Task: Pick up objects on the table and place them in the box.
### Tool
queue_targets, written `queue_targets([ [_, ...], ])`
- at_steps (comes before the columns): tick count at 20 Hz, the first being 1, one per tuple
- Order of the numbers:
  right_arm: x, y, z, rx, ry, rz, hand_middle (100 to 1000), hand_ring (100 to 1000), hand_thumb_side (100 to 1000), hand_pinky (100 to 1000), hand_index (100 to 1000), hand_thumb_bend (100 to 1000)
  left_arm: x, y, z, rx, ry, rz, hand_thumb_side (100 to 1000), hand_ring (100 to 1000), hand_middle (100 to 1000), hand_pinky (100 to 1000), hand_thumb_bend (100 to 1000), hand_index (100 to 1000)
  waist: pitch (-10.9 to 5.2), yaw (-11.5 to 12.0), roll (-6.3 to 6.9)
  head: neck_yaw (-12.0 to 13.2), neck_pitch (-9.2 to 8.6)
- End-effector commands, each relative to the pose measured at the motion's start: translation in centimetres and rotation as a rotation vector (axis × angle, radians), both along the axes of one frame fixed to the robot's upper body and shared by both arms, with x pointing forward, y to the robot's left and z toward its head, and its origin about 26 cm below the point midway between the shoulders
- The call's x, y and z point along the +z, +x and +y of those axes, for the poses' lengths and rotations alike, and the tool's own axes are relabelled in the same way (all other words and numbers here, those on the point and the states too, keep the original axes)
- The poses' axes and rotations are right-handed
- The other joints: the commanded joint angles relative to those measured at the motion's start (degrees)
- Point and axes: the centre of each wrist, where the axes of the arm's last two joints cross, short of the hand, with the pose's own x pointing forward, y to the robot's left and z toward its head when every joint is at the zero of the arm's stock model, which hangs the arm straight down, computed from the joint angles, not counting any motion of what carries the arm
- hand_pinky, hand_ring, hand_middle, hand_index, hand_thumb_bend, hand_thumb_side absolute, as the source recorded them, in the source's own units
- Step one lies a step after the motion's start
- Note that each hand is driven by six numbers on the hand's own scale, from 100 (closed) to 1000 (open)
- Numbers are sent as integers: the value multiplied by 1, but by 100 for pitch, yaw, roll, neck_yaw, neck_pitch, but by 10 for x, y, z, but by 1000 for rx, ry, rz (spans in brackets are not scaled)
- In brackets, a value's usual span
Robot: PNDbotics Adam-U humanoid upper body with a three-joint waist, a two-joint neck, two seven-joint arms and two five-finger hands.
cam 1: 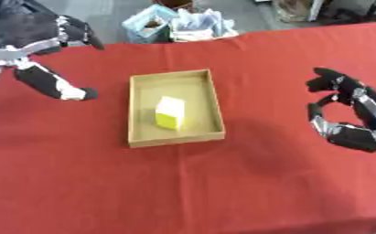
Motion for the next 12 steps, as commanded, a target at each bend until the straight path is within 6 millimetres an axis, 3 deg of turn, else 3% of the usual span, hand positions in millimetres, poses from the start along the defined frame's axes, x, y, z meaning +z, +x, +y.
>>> queue_targets([
  [1,8,0,-5,-14,-17,-25,778,807,275,631,964,100,19,-19,25,113,-78,-86,588,703,679,763,413,802,-87,35,-24,-43,-78],
  [6,8,-1,-6,-24,-12,-27,778,807,275,631,964,100,-2,-37,55,283,-208,-88,612,666,659,745,327,796,-80,99,-54,-94,-95],
  [12,7,-1,-6,-29,-2,-28,777,805,278,631,964,100,-33,-57,74,426,-374,-92,611,621,637,727,236,795,-62,142,-97,-128,-83],
])
